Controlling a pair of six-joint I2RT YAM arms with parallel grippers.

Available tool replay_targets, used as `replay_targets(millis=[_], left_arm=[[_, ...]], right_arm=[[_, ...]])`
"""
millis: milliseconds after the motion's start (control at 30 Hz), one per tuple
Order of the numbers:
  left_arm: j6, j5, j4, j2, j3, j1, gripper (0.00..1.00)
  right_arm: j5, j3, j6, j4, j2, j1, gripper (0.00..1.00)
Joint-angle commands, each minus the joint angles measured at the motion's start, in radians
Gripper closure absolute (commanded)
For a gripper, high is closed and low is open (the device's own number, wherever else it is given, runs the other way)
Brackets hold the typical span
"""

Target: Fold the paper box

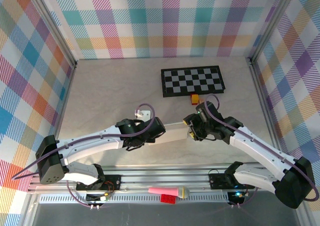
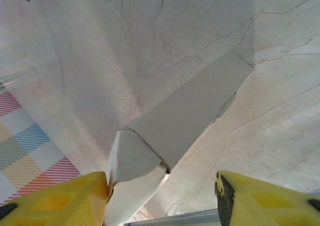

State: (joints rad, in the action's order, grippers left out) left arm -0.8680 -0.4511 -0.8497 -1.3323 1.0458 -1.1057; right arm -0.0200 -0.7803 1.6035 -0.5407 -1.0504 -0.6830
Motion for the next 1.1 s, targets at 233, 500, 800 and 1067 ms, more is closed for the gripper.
replay_targets(millis=[233,500,800,1067], left_arm=[[-0.017,0.086,-0.066,0.001,-0.04,-0.023,1.0],[-0.037,0.107,-0.052,0.096,-0.042,-0.026,0.77],[-0.175,0.142,-0.045,0.215,-0.011,-0.012,0.54],[-0.43,0.219,0.078,0.354,-0.129,0.12,0.48]], right_arm=[[0.007,0.042,0.024,0.048,-0.003,0.016,0.56],[0.002,0.059,0.016,0.025,-0.017,0.015,0.62],[-0.006,0.053,0.013,0.018,-0.04,0.016,0.64],[-0.02,0.049,0.007,0.008,-0.036,0.015,0.65]])
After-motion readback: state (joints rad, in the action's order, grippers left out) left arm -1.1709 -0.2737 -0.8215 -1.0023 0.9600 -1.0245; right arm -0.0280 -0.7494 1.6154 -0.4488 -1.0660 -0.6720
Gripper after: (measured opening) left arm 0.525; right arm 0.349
